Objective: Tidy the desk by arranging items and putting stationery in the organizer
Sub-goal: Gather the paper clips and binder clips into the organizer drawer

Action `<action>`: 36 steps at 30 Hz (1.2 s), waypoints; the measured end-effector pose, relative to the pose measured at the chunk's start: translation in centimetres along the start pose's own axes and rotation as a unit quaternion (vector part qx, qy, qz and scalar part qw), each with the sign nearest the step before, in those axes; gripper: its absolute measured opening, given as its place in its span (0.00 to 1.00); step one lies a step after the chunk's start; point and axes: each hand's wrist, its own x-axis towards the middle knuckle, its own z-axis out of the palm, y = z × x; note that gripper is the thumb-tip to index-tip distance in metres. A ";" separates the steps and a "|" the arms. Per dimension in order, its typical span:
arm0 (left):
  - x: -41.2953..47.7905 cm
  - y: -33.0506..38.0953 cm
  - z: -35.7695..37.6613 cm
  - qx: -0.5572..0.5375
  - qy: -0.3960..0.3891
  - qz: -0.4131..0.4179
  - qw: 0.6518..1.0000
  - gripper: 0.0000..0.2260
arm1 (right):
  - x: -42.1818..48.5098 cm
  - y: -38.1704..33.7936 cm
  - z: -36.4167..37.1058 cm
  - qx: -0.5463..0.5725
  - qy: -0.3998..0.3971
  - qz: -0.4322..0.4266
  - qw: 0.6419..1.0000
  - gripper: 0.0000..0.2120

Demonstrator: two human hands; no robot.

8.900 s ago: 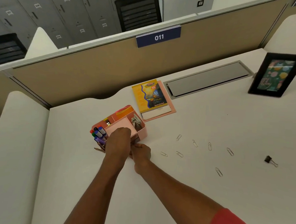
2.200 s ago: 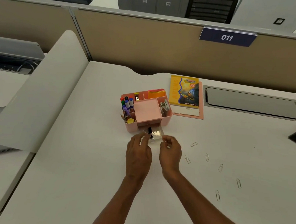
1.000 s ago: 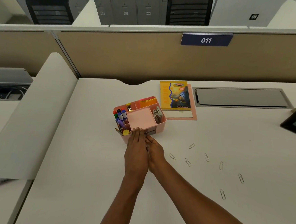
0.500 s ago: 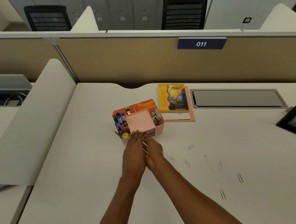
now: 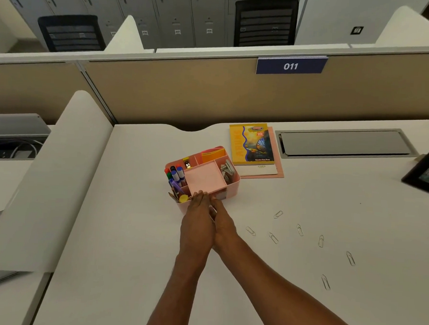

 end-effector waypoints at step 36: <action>-5.2 4.1 4.3 0.011 0.012 0.122 0.992 0.20 | -8.7 -3.0 -11.5 -0.501 0.140 -0.432 0.737 0.04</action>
